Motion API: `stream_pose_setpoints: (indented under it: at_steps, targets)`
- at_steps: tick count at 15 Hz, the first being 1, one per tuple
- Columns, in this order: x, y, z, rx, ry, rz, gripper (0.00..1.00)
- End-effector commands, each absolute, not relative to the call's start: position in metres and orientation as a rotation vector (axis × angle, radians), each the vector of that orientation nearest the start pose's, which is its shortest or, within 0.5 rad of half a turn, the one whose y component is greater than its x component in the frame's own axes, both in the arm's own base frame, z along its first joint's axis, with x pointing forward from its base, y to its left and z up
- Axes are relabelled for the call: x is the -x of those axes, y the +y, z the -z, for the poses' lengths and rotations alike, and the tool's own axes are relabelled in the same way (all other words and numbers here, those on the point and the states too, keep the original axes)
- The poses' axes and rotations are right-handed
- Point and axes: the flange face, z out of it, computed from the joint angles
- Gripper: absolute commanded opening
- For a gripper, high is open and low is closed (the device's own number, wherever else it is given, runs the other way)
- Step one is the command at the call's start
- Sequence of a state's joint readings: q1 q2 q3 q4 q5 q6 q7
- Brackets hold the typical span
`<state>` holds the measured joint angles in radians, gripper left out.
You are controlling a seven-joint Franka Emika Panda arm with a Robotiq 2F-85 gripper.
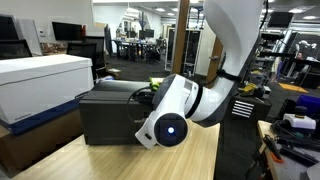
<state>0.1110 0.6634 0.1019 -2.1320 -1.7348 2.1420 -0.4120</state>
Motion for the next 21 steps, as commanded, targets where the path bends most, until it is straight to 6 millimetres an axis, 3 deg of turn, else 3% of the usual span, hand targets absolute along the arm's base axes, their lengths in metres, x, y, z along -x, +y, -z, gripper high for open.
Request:
stream_pose_setpoints:
  at_steps: [1,7,10,12,13,15,21]
  targets:
    - [-0.472,0.091,-0.083,-1.007,1.945,0.654,0.06]
    - [-0.447,0.115,-0.083,-0.99,2.006,0.727,0.06]
    - [-0.431,0.159,-0.089,-0.996,2.039,0.694,0.06]
    - [-0.423,0.178,-0.087,-0.996,2.026,0.704,0.05]
    - [-0.422,0.182,-0.087,-0.991,2.029,0.732,0.43]
    - [-0.42,0.19,-0.093,-0.963,2.039,0.746,0.48]
    - [-0.415,0.199,-0.114,-0.951,2.138,0.853,0.91]
